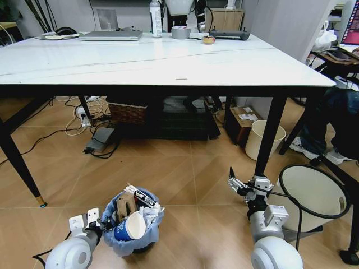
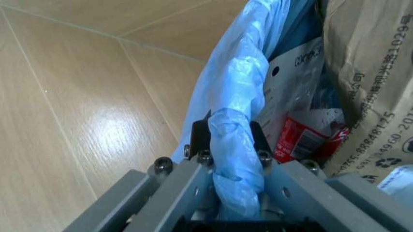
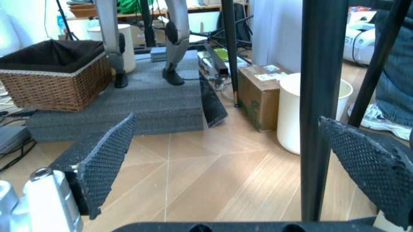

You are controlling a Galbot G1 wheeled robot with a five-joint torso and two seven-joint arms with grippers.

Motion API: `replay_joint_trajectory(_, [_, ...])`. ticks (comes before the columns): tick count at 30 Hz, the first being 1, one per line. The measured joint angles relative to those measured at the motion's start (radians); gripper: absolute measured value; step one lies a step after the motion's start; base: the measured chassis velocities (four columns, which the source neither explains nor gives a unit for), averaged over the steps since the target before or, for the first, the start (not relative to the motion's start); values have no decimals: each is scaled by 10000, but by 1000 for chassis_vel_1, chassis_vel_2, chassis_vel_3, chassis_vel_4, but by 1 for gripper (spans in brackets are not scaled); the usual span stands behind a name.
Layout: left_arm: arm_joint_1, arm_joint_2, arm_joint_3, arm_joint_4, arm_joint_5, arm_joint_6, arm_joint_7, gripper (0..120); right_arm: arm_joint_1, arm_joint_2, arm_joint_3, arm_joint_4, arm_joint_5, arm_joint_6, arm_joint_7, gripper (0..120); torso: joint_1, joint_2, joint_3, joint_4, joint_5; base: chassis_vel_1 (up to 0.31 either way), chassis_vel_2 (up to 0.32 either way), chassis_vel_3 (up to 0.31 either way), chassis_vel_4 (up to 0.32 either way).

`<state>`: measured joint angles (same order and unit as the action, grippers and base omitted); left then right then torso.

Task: Pick up the trash bin and place the trash from the table into it.

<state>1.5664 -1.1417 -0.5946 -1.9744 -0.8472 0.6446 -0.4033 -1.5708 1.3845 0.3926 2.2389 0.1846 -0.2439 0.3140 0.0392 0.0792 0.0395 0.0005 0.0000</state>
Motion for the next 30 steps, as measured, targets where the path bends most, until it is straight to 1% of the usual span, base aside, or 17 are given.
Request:
replay_joint_trajectory(4, [-4,4,-7,9,46,-2,-12,1,-16,-3,14,27,-2,3,-1,100,0,4,2,0,0,0,0,0,0])
replay_joint_trajectory(8, [-19,-13,16,33,275,-31,25,19,-35,-8,33,43,-5,12,-5,100,0,7,5,0,1,0,0,0,0])
replay_joint_trajectory(9, [-19,-13,16,33,275,-31,25,19,-35,-8,33,43,-5,12,-5,100,0,7,5,0,1,0,0,0,0])
replay_joint_trajectory(12, [-22,-19,13,71,297,-38,29,31,-53,-8,48,72,-6,16,-5,100,1,9,7,0,1,0,0,0,0])
replay_joint_trajectory(13, [-13,-17,3,71,297,-42,30,36,-56,-8,61,83,-6,18,-5,100,1,9,7,0,0,0,0,0,0])
replay_joint_trajectory(14, [-4,-14,-8,72,297,-47,29,39,-58,-10,70,88,-6,20,-5,100,1,10,8,0,0,0,0,0,0])
replay_joint_trajectory(15, [-4,-14,-8,72,297,-47,29,39,-58,-10,70,88,-6,20,-5,100,1,10,8,0,0,0,0,0,0])
replay_joint_trajectory(17, [23,-10,-20,44,303,-75,23,50,-55,-12,75,93,-6,21,-5,100,2,11,9,0,0,0,0,0,0])
replay_joint_trajectory(21, [186,-6,-66,-174,464,-188,14,66,-42,-10,76,112,4,23,-5,100,2,13,10,-1,0,0,0,0,0])
replay_joint_trajectory(22, [186,-6,-66,-174,464,-188,14,66,-42,-10,76,112,4,23,-5,100,2,13,10,-1,0,0,0,0,0])
replay_joint_trajectory(24, [279,9,-110,-264,586,-273,19,73,-29,-18,89,120,17,23,-6,100,2,14,11,0,0,0,0,0,0])
replay_joint_trajectory(27, [410,21,-192,-476,661,-322,18,86,-7,-35,117,134,43,23,-5,100,2,15,12,0,0,0,0,0,0])
replay_joint_trajectory(28, [442,20,-218,-542,674,-326,12,90,0,-36,118,139,48,23,-4,100,2,15,12,0,0,0,0,0,0])
replay_joint_trajectory(29, [442,20,-218,-542,674,-326,12,90,0,-36,118,139,48,23,-4,100,2,15,12,0,0,0,0,0,0])
replay_joint_trajectory(30, [515,17,-265,-676,694,-334,-3,95,8,-33,116,149,52,23,-3,100,2,15,12,0,0,0,0,0,0])
